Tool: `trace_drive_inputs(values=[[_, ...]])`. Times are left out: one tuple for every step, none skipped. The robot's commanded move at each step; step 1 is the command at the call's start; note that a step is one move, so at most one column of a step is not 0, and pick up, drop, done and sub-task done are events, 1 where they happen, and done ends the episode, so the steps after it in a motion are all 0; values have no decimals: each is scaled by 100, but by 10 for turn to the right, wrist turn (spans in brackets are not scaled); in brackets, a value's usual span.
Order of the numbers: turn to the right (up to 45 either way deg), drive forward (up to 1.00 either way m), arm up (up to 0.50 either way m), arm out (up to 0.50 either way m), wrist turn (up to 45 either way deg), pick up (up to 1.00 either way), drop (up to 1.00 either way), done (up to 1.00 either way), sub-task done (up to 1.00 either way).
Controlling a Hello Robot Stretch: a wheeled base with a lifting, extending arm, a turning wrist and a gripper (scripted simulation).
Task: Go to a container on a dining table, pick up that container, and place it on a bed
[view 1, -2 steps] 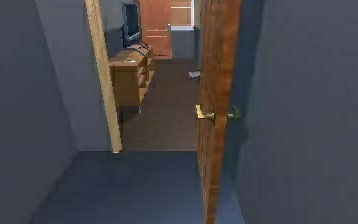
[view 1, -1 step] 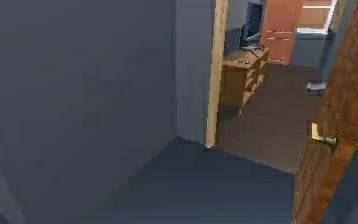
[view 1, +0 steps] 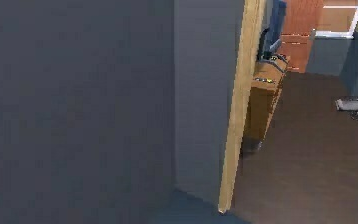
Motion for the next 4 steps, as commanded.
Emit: trace_drive_inputs(values=[[210, 0, 0, 0, 0, 0, 0, 0, 0], [0, 15, 0, 0, 0, 0, 0, 0, 0], [150, 0, 0, 0, 0, 0, 0, 0, 0], [0, 100, 0, 0, 0, 0, 0, 0, 0]])
